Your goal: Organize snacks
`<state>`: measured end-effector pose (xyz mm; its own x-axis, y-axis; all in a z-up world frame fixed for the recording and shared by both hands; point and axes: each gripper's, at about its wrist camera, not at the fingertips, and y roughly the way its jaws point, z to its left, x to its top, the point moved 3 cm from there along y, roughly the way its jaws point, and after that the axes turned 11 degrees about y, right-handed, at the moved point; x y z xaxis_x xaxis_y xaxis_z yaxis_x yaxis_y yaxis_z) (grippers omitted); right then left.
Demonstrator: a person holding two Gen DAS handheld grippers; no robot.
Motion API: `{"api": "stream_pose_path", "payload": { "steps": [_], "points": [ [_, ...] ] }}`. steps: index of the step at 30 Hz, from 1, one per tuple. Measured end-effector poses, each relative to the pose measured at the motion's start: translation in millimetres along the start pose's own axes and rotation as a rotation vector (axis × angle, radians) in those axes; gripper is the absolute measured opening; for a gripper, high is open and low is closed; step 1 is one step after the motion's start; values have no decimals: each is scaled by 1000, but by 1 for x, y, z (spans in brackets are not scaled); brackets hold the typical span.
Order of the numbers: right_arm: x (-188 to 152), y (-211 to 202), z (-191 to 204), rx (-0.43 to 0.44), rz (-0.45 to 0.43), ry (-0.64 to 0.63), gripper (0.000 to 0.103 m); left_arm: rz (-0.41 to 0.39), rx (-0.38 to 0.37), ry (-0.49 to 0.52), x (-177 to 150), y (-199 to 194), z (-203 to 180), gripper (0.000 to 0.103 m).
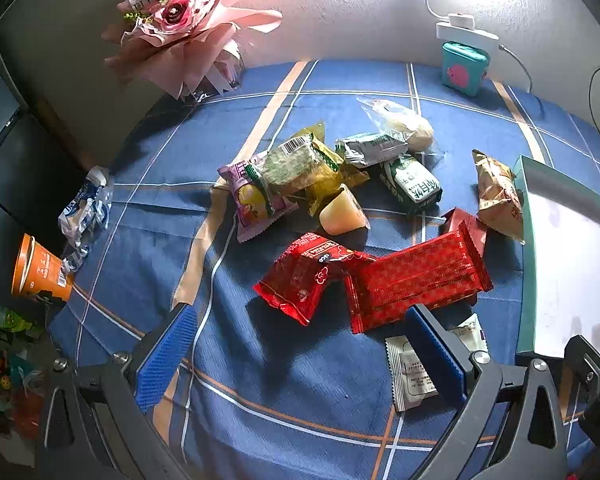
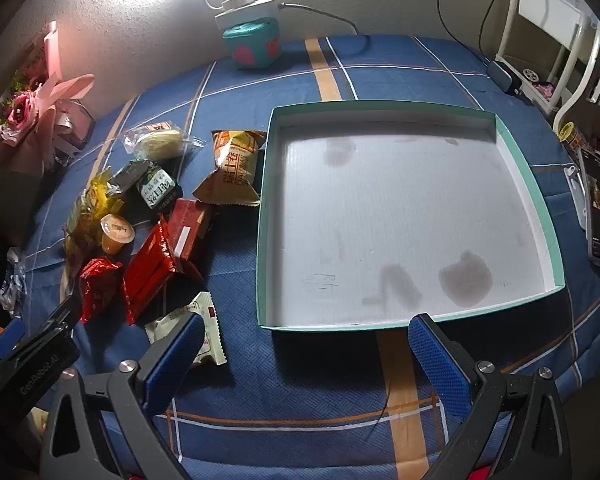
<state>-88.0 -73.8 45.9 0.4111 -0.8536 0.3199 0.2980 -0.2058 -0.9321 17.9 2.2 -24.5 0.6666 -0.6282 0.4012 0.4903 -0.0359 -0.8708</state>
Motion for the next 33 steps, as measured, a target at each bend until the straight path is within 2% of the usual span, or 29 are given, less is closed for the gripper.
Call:
{"api": "stream_pose_path", "payload": {
  "steps": [33],
  "points": [
    [0, 3, 2, -16, 3, -20, 103, 11, -12, -12, -4, 3, -1, 103]
  ]
}}
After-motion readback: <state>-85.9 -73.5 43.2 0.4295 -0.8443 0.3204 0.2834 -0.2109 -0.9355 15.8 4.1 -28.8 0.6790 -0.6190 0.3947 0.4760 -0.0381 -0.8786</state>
